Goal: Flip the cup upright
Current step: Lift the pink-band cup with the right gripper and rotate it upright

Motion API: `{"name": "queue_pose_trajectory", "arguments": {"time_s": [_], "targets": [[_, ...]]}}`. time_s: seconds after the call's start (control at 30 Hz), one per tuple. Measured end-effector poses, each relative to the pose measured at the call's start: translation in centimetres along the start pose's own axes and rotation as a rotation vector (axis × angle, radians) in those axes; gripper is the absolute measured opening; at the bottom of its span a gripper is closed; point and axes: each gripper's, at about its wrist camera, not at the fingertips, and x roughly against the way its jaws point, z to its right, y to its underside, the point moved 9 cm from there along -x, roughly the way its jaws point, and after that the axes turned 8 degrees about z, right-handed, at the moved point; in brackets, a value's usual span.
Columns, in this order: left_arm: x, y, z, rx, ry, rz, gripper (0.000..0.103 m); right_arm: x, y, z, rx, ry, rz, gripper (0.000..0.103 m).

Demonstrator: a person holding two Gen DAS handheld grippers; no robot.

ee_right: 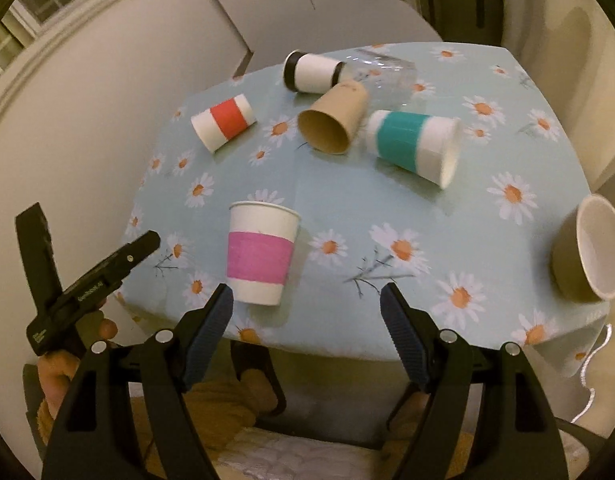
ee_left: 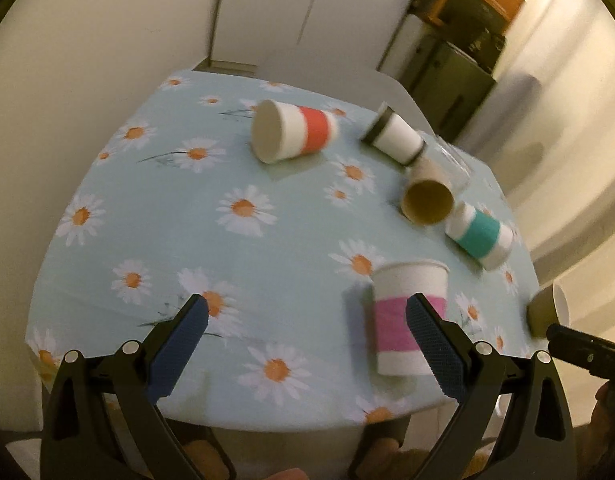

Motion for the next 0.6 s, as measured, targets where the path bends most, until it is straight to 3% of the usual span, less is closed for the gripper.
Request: {"name": "queue_pose_trajectory", "arguments": {"time_s": [0.3, 0.53, 0.6], "targets": [[-1.6, 1.6, 5.1, -0.143, 0.053, -0.136, 0.096, -0.4, 0.9, 3.5, -0.125, -0.134, 0.066, 0.076], [-4.6, 2.6, 4.9, -0.079, -0.011, -0.302, 0.096, -1.5, 1.8, 5.1, -0.146, -0.151, 0.032, 0.076], [-5.1, 2.3, 5.4, -0.071, -0.021, -0.314, 0.096, -1.3, 1.8, 5.0, -0.139, -0.157, 0.031, 0.076]]}}
